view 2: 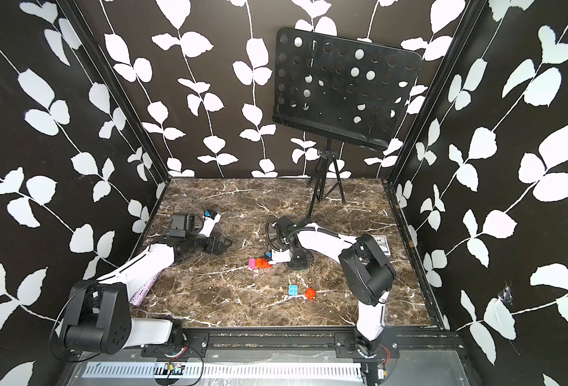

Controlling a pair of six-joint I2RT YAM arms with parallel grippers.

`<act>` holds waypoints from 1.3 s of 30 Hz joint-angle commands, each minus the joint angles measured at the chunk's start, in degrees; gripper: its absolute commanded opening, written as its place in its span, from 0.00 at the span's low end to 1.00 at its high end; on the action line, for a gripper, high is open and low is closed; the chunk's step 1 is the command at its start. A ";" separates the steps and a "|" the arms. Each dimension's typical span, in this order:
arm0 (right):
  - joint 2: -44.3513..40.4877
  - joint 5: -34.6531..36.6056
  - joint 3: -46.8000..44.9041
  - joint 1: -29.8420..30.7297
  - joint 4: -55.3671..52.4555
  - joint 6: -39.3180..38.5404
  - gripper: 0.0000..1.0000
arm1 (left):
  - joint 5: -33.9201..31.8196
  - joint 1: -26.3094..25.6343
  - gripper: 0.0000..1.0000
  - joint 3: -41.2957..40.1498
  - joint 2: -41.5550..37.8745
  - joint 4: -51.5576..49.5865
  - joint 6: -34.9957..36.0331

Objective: Assemble the letter y with lego
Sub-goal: Place the lego brick at the center of the board, then pick up the lego brick from the center of the board.

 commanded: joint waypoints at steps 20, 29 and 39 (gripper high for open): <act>-14.14 -4.65 -12.30 9.60 0.74 9.36 0.52 | 1.14 0.24 0.93 0.45 -0.61 -0.44 -0.05; -11.94 -1.60 -13.42 11.04 3.92 12.04 0.54 | 1.02 0.23 0.93 0.53 -1.29 -0.62 0.02; -8.95 -2.80 -13.37 11.34 3.44 13.36 0.51 | 1.01 0.23 0.93 0.43 -1.68 -0.71 0.09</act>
